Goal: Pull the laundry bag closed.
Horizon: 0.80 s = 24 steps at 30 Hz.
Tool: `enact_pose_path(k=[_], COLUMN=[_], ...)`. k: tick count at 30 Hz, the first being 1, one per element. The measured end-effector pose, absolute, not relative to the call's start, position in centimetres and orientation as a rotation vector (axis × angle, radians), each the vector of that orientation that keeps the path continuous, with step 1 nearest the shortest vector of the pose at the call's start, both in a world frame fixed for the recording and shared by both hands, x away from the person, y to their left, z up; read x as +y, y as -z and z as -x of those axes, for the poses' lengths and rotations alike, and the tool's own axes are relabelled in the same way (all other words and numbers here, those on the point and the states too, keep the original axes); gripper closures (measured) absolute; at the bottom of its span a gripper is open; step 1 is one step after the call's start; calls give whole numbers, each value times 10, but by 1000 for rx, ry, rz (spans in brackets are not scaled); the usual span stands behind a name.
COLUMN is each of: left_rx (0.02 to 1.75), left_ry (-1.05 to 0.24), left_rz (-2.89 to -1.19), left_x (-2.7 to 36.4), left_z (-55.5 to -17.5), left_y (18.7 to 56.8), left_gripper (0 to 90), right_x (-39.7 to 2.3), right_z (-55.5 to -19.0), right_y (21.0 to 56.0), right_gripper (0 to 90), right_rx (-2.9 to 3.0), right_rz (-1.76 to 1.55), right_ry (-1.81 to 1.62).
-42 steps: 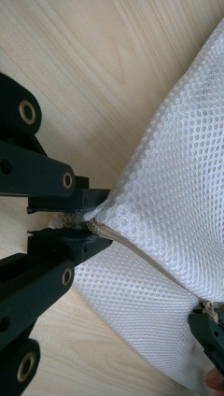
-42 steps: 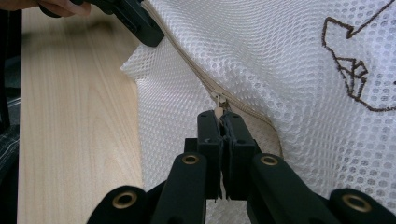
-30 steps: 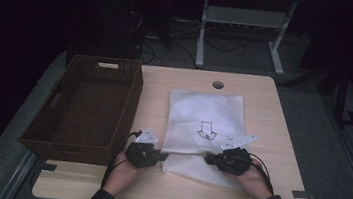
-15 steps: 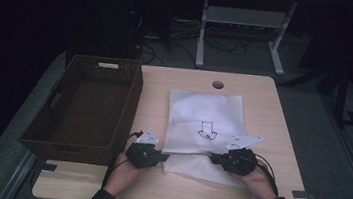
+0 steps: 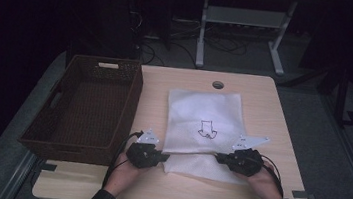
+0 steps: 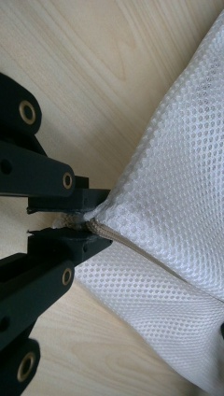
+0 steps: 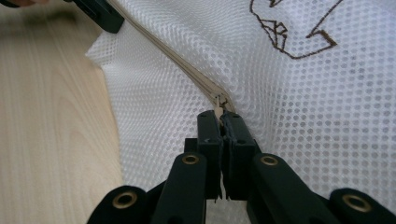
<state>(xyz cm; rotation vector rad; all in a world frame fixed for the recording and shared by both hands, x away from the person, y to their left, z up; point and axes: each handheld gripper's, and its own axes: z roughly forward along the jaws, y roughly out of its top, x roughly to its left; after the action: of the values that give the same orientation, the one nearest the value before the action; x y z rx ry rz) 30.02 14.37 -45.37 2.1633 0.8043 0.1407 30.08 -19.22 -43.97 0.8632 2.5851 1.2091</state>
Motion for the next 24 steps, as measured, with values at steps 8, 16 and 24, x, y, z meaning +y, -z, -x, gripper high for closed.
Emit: enact_pose_path(k=[8, 16, 24], left_rx=[809, 816, 821], left_ry=[-145, -152, -156], left_rz=[-2161, -2161, -2160], left_x=[145, 145, 145], left_z=[-301, -301, -302], left_y=[454, 454, 454], left_gripper=[819, 818, 819], right_x=[-202, -211, -222], right_z=[-301, -300, -298], right_y=[440, 440, 440], right_gripper=[865, 865, 865], right_rx=[2568, 2556, 2536], right_rz=[-890, -913, -944], right_ry=[-1201, -1200, -1196])
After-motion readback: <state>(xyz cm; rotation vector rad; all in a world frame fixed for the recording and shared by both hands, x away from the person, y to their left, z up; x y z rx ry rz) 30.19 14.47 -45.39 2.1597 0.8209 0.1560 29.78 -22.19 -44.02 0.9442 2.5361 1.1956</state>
